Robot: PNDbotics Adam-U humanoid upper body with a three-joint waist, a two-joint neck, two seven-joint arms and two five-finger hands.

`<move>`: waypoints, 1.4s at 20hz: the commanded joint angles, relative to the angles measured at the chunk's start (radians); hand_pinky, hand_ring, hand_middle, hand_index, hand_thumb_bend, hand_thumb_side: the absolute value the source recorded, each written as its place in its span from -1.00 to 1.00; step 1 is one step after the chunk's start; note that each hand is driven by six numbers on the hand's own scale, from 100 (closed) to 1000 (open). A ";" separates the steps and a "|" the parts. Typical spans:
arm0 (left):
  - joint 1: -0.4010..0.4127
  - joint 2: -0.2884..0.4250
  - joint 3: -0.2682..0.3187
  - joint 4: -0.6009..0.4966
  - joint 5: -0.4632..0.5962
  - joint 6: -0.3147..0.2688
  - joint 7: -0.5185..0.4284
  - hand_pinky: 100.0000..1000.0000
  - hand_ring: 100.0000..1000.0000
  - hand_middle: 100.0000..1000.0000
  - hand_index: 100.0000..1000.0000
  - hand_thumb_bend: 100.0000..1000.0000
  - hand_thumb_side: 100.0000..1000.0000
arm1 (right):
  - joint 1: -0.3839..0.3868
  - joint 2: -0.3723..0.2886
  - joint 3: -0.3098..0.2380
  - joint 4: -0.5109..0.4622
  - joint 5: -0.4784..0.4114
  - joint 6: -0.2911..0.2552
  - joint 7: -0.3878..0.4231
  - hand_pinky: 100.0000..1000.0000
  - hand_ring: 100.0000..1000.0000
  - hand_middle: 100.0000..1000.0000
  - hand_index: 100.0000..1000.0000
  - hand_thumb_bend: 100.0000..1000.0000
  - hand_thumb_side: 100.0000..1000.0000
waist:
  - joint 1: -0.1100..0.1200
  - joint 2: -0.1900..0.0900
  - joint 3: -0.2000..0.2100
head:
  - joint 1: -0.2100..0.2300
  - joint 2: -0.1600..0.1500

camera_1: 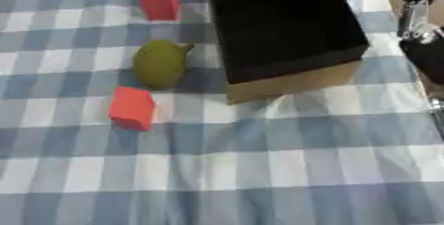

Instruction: Pick up objects on the table and place them in the box.

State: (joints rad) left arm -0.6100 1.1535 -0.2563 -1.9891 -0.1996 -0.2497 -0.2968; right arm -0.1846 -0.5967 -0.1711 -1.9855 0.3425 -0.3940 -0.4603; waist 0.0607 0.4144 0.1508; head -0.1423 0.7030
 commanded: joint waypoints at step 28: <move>-0.327 -0.122 -0.388 0.057 -0.010 0.364 -0.541 0.71 0.61 0.48 0.90 -0.18 -1.00 | 0.000 -0.046 0.002 -0.015 -0.007 0.004 0.016 0.74 0.93 -0.17 0.70 -1.00 -0.18 | 0.045 -0.029 0.006 | -0.010 0.015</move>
State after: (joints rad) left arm -0.9200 1.0212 -0.6435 -1.9351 -0.2023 0.0907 -0.8425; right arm -0.1829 -0.6210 -0.1650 -1.9855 0.3406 -0.3893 -0.4474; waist 0.0938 0.4144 0.1565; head -0.1545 0.7134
